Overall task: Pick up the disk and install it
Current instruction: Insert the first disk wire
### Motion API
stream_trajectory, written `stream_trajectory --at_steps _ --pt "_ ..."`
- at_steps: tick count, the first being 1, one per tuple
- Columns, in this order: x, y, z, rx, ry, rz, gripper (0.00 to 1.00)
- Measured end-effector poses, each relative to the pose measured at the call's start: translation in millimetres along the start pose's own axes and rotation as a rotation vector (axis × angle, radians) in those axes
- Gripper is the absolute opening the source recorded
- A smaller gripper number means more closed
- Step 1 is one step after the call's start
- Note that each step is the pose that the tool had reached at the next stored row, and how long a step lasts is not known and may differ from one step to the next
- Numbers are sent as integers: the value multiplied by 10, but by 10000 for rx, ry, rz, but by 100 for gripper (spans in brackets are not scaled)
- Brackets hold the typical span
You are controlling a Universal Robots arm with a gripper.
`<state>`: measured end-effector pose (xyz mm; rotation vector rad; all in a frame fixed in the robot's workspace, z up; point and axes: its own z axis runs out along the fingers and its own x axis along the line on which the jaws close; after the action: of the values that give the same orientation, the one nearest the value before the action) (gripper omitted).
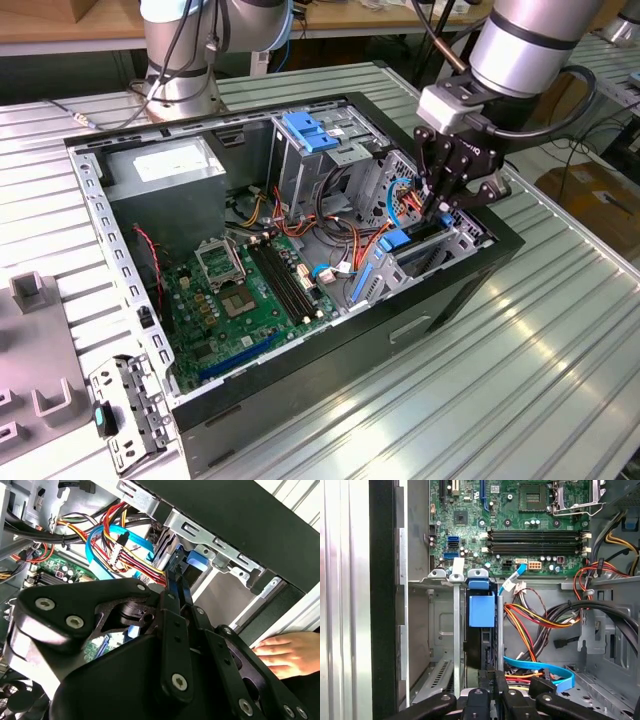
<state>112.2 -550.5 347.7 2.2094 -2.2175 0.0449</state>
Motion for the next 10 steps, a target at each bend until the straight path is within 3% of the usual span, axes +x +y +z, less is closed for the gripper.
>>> stream_trajectory --at_steps 10 --pt "-1 -1 50 -12 1 0 16"
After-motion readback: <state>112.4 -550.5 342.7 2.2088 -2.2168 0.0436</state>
